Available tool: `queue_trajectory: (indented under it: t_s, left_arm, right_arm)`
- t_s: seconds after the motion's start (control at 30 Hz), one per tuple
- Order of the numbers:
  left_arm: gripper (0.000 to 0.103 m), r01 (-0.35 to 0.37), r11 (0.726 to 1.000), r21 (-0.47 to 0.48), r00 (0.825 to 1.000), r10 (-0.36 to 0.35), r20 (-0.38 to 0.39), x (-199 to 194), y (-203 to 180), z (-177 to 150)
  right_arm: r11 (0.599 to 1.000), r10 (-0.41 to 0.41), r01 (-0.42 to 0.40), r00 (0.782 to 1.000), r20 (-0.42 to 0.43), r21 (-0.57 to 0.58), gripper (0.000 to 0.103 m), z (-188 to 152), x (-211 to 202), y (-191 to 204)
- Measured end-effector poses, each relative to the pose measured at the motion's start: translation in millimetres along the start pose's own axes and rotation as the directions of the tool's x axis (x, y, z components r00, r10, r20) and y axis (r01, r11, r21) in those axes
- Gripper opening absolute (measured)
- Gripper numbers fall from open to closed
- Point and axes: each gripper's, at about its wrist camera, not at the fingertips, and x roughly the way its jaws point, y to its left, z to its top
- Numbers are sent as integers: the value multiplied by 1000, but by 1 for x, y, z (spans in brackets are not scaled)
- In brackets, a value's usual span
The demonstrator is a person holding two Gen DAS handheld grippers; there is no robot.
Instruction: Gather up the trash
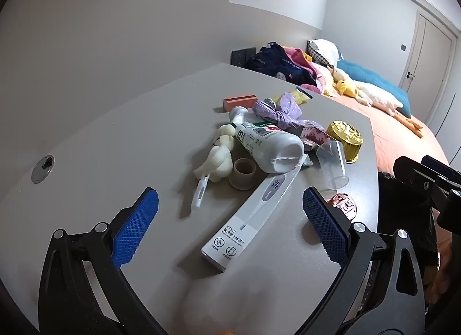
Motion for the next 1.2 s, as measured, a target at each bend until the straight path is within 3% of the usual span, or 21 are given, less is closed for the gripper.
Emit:
queue_trajectory:
  t_s: [1.2]
  left_arm:
    - [97, 15, 999, 43, 1000, -14, -3, -1, -7, 1]
  right_arm:
    - [1000, -3, 3, 1000, -12, 7, 100, -2, -2, -1]
